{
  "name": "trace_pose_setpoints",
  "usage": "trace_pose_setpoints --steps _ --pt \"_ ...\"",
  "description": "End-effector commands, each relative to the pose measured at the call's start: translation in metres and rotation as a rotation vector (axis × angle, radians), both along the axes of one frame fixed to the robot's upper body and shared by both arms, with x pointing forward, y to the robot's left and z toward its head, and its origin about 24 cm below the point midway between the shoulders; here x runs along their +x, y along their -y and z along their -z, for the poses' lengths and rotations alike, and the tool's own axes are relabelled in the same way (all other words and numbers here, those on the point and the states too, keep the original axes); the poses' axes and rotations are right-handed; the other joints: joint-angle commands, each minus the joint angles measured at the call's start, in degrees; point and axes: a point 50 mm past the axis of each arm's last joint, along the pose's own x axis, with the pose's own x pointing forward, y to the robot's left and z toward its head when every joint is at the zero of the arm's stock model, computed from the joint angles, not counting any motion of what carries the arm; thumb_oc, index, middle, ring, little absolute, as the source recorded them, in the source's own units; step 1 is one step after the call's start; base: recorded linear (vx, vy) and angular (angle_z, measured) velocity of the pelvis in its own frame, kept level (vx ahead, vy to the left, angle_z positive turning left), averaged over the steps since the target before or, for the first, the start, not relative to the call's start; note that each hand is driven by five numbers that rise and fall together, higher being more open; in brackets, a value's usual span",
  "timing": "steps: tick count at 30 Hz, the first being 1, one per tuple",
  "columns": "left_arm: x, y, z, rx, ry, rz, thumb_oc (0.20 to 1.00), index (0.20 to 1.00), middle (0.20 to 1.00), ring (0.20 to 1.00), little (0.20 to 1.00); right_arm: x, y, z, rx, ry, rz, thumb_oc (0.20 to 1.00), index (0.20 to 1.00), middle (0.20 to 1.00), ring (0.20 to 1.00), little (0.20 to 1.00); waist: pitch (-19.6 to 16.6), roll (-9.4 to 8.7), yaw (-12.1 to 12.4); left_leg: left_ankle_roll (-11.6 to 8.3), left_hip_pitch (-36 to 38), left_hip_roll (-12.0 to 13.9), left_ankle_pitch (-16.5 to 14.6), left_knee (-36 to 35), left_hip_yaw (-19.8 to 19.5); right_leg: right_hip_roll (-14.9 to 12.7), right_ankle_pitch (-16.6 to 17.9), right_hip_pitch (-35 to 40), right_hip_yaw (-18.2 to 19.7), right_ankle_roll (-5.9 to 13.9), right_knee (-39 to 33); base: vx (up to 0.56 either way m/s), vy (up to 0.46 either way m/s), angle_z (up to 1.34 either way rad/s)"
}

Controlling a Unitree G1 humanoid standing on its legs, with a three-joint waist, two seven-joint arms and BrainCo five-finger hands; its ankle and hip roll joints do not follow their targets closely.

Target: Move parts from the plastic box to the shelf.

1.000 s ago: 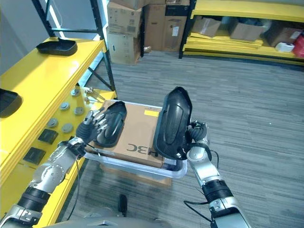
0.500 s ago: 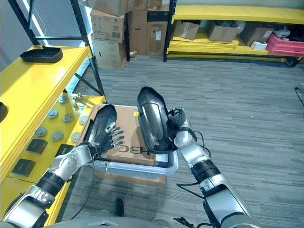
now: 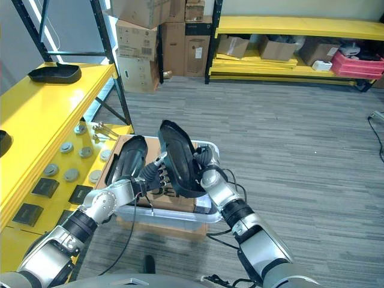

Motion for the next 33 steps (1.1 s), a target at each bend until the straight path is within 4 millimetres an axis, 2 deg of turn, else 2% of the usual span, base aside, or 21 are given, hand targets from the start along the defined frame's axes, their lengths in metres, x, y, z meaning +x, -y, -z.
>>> trace_pose_setpoints --steps 1,9,18,19,20,33 --pt "0.009 0.036 -0.034 -0.033 0.173 0.151 1.0 1.0 1.0 1.0 1.0 0.022 -0.021 -0.039 -0.017 0.155 -0.081 0.2 0.2 0.2 0.2 0.2 -2.5 -1.98 1.6 -1.46 3.0 0.3 -6.7 1.0 -1.1 -4.4 9.4 -6.0 1.2 5.36 -3.4 0.0 0.0 0.0" --pt "0.01 0.041 -0.049 0.129 0.397 0.256 1.0 1.0 1.0 1.0 1.0 0.025 -0.026 -0.042 -0.028 0.149 -0.093 0.2 0.2 0.2 0.2 0.2 -2.8 -1.78 1.5 -1.41 3.4 0.2 -6.8 0.7 -1.2 -4.3 9.3 -5.8 1.5 5.64 -3.4 0.0 0.0 0.0" --pt "0.012 0.045 -0.068 0.069 0.469 0.228 1.0 1.0 1.0 1.0 1.0 0.025 -0.03 -0.037 -0.04 0.126 -0.11 0.2 0.2 0.2 0.2 0.2 -3.0 -1.53 1.7 -1.35 3.7 0.1 -6.7 0.4 -1.3 -4.4 9.4 -5.7 1.4 5.8 -3.5 0.0 0.0 0.0" --pt "0.012 0.047 -0.071 0.054 0.472 0.224 0.705 0.705 0.705 0.705 0.705 0.025 -0.031 -0.037 -0.04 0.126 -0.112 0.2 0.2 0.2 0.2 0.2 -3.0 -1.55 1.7 -1.38 3.7 0.1 -6.7 0.4 -1.4 -4.4 9.5 -5.6 1.4 5.81 -3.5 0.0 0.0 0.0" --pt "0.011 0.047 -0.072 0.045 0.459 0.214 0.2 0.2 0.2 0.2 0.2 0.025 -0.031 -0.037 -0.042 0.127 -0.114 0.2 0.2 0.2 0.2 0.2 -3.0 -1.57 1.8 -1.4 3.7 0.0 -6.7 0.3 -1.4 -4.4 9.5 -5.6 1.4 5.82 -3.5 0.0 0.0 0.0" --pt "0.005 0.053 -0.064 0.004 0.386 0.182 0.2 0.2 0.2 0.2 0.2 0.024 -0.036 -0.032 -0.046 0.108 -0.117 0.2 0.2 0.2 0.2 0.2 -2.6 -1.92 2.2 -1.22 3.7 0.0 -6.6 0.2 -1.7 -4.4 9.5 -5.5 1.0 5.78 -3.4 0.0 0.0 0.0"
